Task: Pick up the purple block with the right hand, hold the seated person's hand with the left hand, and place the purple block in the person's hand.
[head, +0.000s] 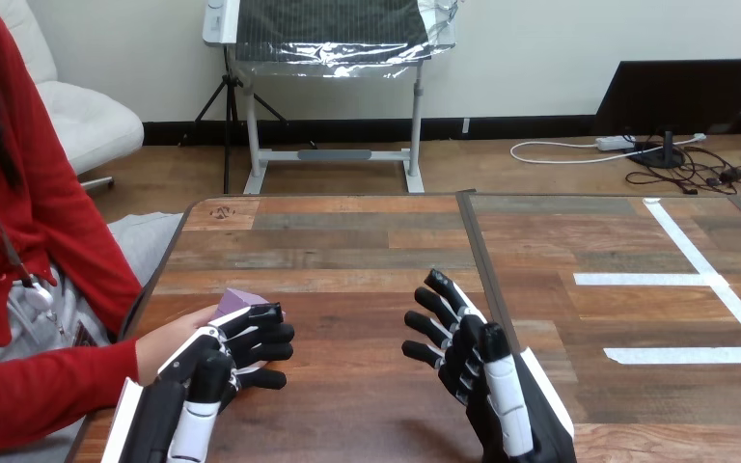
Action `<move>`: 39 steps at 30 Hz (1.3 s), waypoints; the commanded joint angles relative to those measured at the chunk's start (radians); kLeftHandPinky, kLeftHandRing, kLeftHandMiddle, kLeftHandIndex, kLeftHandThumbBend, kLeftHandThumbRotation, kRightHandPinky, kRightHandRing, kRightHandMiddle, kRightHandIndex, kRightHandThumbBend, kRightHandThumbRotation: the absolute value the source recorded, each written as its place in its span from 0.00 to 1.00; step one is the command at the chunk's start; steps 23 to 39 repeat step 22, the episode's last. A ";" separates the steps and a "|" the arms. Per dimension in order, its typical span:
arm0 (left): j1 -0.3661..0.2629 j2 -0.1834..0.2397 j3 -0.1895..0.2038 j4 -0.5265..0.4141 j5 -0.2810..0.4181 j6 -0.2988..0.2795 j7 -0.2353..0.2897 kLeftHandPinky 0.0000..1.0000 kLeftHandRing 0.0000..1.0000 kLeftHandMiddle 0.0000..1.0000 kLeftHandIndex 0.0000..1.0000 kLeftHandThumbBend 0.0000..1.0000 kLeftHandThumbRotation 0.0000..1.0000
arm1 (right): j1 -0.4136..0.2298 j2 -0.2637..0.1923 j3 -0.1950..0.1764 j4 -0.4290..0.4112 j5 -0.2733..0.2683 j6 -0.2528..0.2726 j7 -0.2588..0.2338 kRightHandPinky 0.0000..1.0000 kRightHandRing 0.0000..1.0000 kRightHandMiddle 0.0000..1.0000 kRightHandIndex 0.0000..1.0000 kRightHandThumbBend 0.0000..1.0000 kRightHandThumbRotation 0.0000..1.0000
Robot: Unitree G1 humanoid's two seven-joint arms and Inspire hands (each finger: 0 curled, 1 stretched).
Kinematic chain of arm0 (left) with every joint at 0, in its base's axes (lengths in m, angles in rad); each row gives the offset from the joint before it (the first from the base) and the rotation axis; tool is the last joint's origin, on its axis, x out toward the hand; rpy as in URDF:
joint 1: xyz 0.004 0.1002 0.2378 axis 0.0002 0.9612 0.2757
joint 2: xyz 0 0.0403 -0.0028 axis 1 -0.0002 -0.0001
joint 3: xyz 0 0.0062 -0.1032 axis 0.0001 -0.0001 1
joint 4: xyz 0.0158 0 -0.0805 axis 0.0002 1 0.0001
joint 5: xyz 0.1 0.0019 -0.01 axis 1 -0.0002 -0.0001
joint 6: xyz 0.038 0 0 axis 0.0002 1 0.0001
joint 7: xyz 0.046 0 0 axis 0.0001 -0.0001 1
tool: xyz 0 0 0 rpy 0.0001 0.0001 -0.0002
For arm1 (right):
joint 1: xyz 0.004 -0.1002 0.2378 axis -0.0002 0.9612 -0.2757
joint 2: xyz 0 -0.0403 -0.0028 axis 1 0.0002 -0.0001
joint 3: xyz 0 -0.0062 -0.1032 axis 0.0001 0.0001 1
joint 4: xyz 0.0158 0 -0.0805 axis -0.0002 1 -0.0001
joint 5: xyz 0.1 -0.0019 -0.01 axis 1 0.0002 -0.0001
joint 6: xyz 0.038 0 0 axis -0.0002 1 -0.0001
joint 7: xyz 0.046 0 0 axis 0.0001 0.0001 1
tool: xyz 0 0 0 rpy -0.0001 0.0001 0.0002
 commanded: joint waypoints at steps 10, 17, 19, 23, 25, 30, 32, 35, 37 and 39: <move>-0.044 -0.016 -0.002 -0.057 -0.071 0.020 -0.040 0.67 0.74 0.74 0.75 0.55 1.00 | -0.057 -0.005 -0.033 -0.095 0.005 -0.038 -0.003 0.83 0.88 0.92 0.93 0.75 1.00; -0.053 -0.017 0.003 -0.066 -0.072 0.033 -0.043 0.68 0.74 0.75 0.75 0.58 1.00 | -0.067 -0.008 -0.044 -0.092 0.021 -0.036 0.009 0.82 0.88 0.91 0.93 0.73 1.00; -0.058 -0.018 0.004 -0.066 -0.070 0.032 -0.043 0.68 0.75 0.75 0.75 0.59 1.00 | -0.071 -0.008 -0.049 -0.089 0.028 -0.035 0.011 0.82 0.88 0.91 0.93 0.73 1.00; -0.063 -0.021 0.004 -0.066 -0.066 0.031 -0.041 0.68 0.75 0.75 0.75 0.60 1.00 | -0.076 -0.008 -0.054 -0.087 0.035 -0.033 0.012 0.82 0.87 0.90 0.93 0.74 1.00; -0.063 -0.021 0.004 -0.066 -0.066 0.031 -0.041 0.68 0.75 0.75 0.75 0.60 1.00 | -0.076 -0.008 -0.054 -0.087 0.035 -0.033 0.012 0.82 0.87 0.90 0.93 0.74 1.00; -0.063 -0.021 0.004 -0.066 -0.066 0.031 -0.041 0.68 0.75 0.75 0.75 0.60 1.00 | -0.076 -0.008 -0.054 -0.087 0.035 -0.033 0.012 0.82 0.87 0.90 0.93 0.74 1.00; -0.063 -0.021 0.004 -0.066 -0.066 0.031 -0.041 0.68 0.75 0.75 0.75 0.60 1.00 | -0.076 -0.008 -0.054 -0.087 0.035 -0.033 0.012 0.82 0.87 0.90 0.93 0.74 1.00; -0.063 -0.021 0.004 -0.066 -0.066 0.031 -0.041 0.68 0.75 0.75 0.75 0.60 1.00 | -0.076 -0.008 -0.054 -0.087 0.035 -0.033 0.012 0.82 0.87 0.90 0.93 0.74 1.00; -0.063 -0.021 0.004 -0.066 -0.066 0.031 -0.041 0.68 0.75 0.75 0.75 0.60 1.00 | -0.076 -0.008 -0.054 -0.087 0.035 -0.033 0.012 0.82 0.87 0.90 0.93 0.74 1.00; -0.063 -0.021 0.004 -0.066 -0.066 0.031 -0.041 0.68 0.75 0.75 0.75 0.60 1.00 | -0.076 -0.008 -0.054 -0.087 0.035 -0.033 0.012 0.82 0.87 0.90 0.93 0.74 1.00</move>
